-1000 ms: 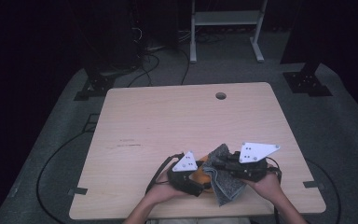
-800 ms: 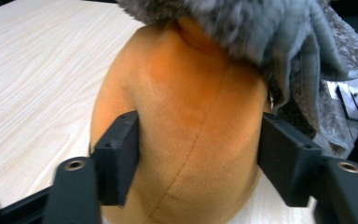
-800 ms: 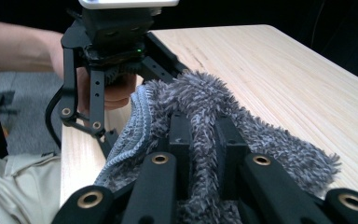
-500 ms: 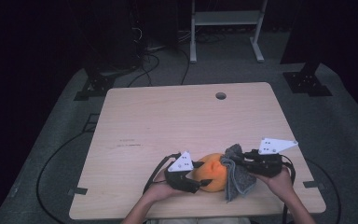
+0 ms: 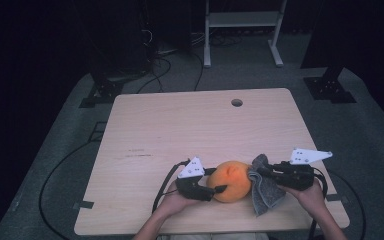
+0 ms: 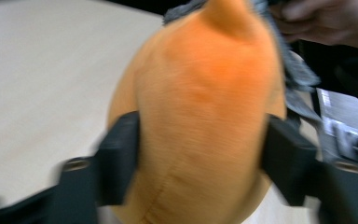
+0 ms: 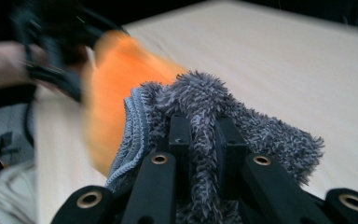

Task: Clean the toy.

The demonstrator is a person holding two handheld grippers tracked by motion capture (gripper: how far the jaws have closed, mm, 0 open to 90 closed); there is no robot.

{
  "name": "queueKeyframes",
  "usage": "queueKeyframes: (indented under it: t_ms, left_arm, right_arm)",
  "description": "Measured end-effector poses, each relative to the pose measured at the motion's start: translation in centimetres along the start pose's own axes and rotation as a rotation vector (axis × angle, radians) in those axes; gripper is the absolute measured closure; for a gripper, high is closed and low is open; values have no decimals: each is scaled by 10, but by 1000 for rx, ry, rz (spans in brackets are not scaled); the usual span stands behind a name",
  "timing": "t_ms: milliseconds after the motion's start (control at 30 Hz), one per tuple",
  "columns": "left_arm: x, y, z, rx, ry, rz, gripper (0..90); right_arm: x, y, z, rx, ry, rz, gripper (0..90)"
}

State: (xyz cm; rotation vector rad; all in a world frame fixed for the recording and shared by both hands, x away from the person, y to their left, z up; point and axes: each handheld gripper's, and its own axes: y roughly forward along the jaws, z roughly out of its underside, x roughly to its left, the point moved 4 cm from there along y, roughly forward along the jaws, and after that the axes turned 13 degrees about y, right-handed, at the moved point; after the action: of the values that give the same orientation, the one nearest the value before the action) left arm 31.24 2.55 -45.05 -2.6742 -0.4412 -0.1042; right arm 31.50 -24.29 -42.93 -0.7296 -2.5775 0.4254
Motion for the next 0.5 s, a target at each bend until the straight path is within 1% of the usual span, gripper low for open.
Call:
queueKeyframes:
  t_ms: [33,67,100,167,200,267,300,333,367,433,467,500]
  left_arm:
    - [-1,-4,-6,-4,22,-13,425]
    - [-2,-7,-12,3,51,-36,434]
    - [-3,-10,-17,35,78,-47,438]
    - [-5,-15,-24,119,138,-57,437]
    - [-6,-16,-25,151,148,-59,437]
    - [-6,-17,-27,173,157,-53,438]
    - [-8,-16,-27,178,151,-44,438]
    - [-9,-15,-26,188,153,-35,438]
    - [-11,-14,-25,200,157,-29,437]
    - [-11,-12,-24,204,153,-29,434]
    - [-10,-12,-22,200,135,-26,414]
    - [-9,-12,-21,194,121,-20,364]
  right_arm:
    - [7,-1,-7,-17,-24,-12,791]
    - [15,-1,-13,-31,-48,-23,792]
    - [22,-1,-20,-46,-63,-38,792]
    - [36,0,-32,-71,-101,-66,792]
    - [43,2,-37,-81,-119,-87,792]
    - [55,10,-44,-81,-148,-111,792]
    - [60,15,-47,-78,-156,-119,792]
    - [63,20,-48,-70,-156,-127,791]
    - [66,27,-49,-56,-166,-129,791]
    - [67,41,-46,-12,-191,-100,791]
    - [66,47,-43,16,-197,-92,791]
    - [63,52,-39,34,-195,-85,792]
